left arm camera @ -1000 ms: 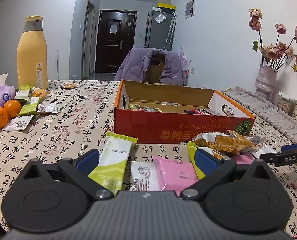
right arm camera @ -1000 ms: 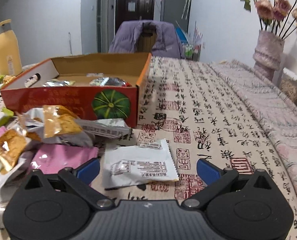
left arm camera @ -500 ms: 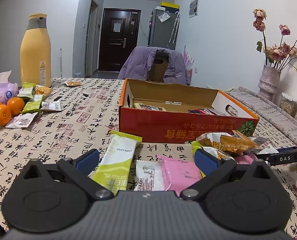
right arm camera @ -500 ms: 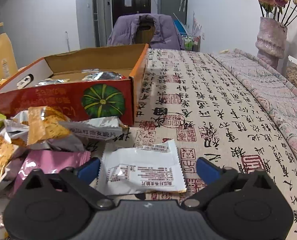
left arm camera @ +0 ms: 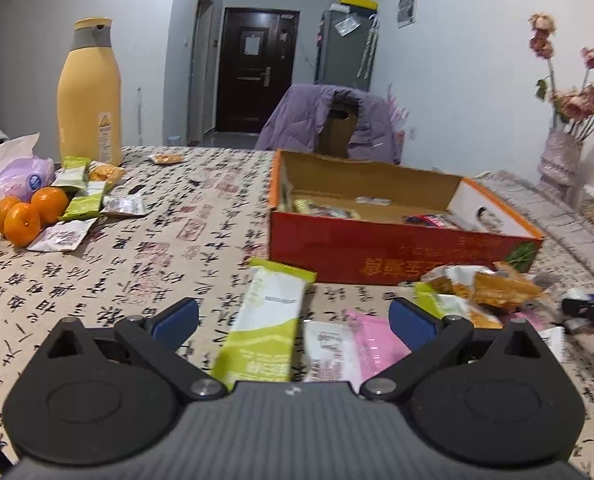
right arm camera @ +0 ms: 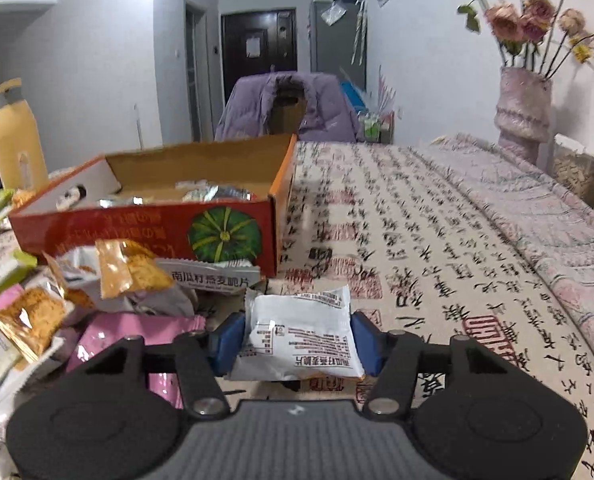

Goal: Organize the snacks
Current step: 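Grasp the green-white bar with the left gripper while the right grasps a white sachet, then lower both held packets into the orange box and open both grippers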

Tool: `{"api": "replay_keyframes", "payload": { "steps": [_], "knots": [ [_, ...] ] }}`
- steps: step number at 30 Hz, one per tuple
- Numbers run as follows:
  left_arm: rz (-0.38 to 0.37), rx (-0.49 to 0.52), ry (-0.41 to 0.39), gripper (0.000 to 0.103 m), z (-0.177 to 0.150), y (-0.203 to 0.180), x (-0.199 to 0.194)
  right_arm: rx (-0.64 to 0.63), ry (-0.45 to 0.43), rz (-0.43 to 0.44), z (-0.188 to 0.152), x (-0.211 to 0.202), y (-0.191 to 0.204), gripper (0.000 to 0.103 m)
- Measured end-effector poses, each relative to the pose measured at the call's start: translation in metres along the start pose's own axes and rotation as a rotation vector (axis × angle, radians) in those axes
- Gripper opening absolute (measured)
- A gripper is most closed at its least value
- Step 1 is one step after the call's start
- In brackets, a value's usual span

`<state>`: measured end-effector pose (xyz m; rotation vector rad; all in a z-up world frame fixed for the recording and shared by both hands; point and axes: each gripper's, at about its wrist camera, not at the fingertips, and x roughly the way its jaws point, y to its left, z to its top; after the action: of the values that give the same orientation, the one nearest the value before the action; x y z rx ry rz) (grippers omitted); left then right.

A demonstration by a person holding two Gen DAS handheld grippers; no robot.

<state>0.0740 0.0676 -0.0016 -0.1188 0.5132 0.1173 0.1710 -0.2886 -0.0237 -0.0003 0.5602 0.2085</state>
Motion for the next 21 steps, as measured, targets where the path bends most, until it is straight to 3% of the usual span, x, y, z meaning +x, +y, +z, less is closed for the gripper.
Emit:
{"api": "replay_keyframes", "payload": {
  "steps": [8,11,12,15,16,21],
  "knots": [
    [0.073,-0.001,0.092,0.103,0.007,0.009,0.035,0.019,-0.055,-0.007,-0.006,-0.017,0.004,0.057],
    [0.097,0.003,0.138,0.084,0.006,0.012,0.049,0.026,-0.069,-0.01,-0.007,-0.022,0.003,0.057],
    [0.092,-0.002,0.156,0.072,0.006,0.014,0.053,0.028,-0.075,-0.012,-0.008,-0.023,0.003,0.057],
    [0.072,-0.015,0.176,0.058,0.003,0.016,0.059,0.033,-0.081,-0.011,-0.008,-0.024,0.002,0.057],
    [0.075,-0.005,0.18,0.044,0.003,0.015,0.059,0.035,-0.081,-0.009,-0.009,-0.024,0.002,0.057],
    [0.074,0.014,0.17,0.039,0.0,0.013,0.056,0.035,-0.08,0.003,-0.011,-0.024,0.005,0.057]
  ]
}}
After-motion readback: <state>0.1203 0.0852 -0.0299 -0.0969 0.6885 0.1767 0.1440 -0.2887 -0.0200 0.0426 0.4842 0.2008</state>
